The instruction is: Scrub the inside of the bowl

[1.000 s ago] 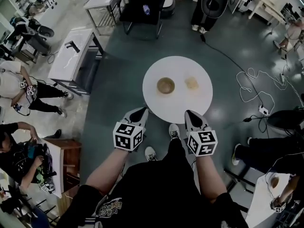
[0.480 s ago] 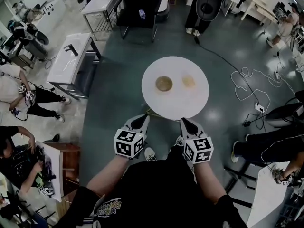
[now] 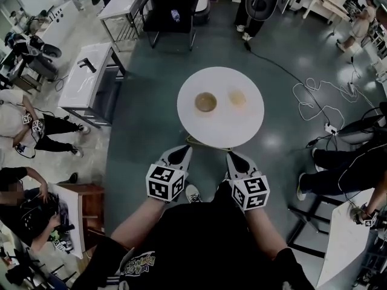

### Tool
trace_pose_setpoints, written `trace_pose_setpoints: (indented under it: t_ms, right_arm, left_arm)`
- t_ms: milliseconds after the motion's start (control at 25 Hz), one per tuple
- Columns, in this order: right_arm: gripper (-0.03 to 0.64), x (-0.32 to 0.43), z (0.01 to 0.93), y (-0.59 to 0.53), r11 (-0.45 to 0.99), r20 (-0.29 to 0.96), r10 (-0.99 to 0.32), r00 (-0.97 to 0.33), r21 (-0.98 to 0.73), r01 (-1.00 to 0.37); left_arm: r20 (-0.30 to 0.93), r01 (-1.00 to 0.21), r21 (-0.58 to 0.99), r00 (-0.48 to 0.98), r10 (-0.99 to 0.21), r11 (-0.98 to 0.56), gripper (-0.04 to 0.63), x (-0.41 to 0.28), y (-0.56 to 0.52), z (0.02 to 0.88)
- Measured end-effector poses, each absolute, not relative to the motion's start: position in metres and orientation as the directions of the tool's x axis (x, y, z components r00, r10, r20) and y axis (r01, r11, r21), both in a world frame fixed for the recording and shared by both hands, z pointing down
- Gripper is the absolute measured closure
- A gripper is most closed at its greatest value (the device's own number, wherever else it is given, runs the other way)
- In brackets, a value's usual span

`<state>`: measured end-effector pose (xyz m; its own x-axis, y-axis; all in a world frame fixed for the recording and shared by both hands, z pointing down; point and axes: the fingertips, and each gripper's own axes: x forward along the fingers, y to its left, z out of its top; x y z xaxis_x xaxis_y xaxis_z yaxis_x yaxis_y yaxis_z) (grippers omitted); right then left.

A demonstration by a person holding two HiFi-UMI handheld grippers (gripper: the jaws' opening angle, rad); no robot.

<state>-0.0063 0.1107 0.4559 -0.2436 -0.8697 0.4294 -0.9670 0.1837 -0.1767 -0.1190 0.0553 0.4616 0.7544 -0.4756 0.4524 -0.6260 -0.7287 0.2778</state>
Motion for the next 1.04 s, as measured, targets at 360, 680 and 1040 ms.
trace_pose_setpoints:
  t_ms: [360,680,1040]
  right_arm:
    - [0.597,0.0,0.452,0.115,0.176,0.418,-0.878,-0.232,-0.168,-0.97]
    - [0.595,0.008,0.451,0.12,0.167,0.418,-0.88,-0.225,-0.17,-0.971]
    - [0.595,0.012,0.446,0.121,0.156,0.413,-0.885,-0.214,-0.169,-0.973]
  left_arm:
    - [0.441,-0.613,0.275,0.765,-0.47,-0.74,0.589,-0.11,0.06,0.459]
    - [0.445,-0.605,0.263,0.767,-0.462,-0.751,0.589,-0.101,0.065,0.458]
    - [0.448,-0.592,0.26,0.774,-0.448,-0.763,0.589,-0.095,0.067,0.456]
